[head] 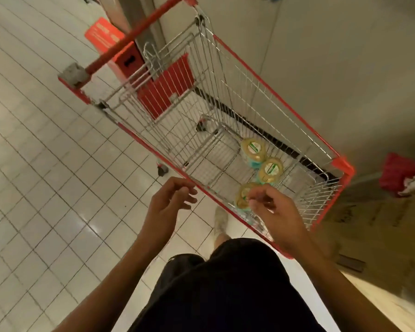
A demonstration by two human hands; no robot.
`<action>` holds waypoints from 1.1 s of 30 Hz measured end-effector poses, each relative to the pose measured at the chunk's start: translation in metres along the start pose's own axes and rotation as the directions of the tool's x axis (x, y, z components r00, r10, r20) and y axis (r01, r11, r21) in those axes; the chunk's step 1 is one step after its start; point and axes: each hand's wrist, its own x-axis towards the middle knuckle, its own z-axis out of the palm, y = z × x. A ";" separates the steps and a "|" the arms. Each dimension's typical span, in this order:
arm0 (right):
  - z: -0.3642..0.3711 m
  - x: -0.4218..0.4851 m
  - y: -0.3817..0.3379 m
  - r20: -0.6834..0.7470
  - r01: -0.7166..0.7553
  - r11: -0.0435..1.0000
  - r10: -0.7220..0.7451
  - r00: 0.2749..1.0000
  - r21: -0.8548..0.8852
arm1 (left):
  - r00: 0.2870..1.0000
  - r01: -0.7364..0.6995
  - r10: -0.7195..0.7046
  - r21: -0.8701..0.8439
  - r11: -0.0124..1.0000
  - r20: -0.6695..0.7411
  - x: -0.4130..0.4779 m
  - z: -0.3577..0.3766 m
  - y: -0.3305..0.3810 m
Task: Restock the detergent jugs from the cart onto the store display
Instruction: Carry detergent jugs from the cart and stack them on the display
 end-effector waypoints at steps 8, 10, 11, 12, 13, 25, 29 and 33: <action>-0.016 0.109 -0.021 -0.155 -0.057 0.993 0.072 0.985 0.102 | 0.978 0.032 -0.047 0.076 0.997 0.205 0.150 0.029 0.027; -0.017 0.129 -0.018 -0.220 -0.068 0.988 0.098 0.971 0.140 | 0.955 0.022 -0.061 0.136 0.990 0.291 0.188 0.042 0.027; -0.016 0.139 -0.014 -0.252 -0.077 0.986 0.113 0.961 0.150 | 0.940 0.013 -0.070 0.171 0.985 0.333 0.207 0.050 0.026; -0.016 0.149 -0.009 -0.284 -0.088 0.985 0.129 0.950 0.151 | 0.924 -0.001 -0.076 0.201 0.980 0.374 0.227 0.058 0.024; -0.016 0.160 -0.001 -0.315 -0.106 0.983 0.149 0.937 0.147 | 0.906 -0.015 -0.084 0.230 0.973 0.414 0.246 0.067 0.020; -0.006 0.305 0.186 -0.542 -0.604 0.786 0.568 0.620 0.132 | 0.633 -0.368 -0.278 0.597 0.713 0.722 0.447 0.169 -0.177; -0.002 0.359 0.270 -0.588 -0.703 0.705 0.609 0.532 0.094 | 0.582 -0.578 -0.303 0.646 0.498 0.754 0.501 0.204 -0.248; -0.006 0.404 0.341 -0.667 -0.781 0.622 0.604 0.437 0.051 | 0.493 -0.754 -0.243 0.549 0.359 0.836 0.540 0.249 -0.306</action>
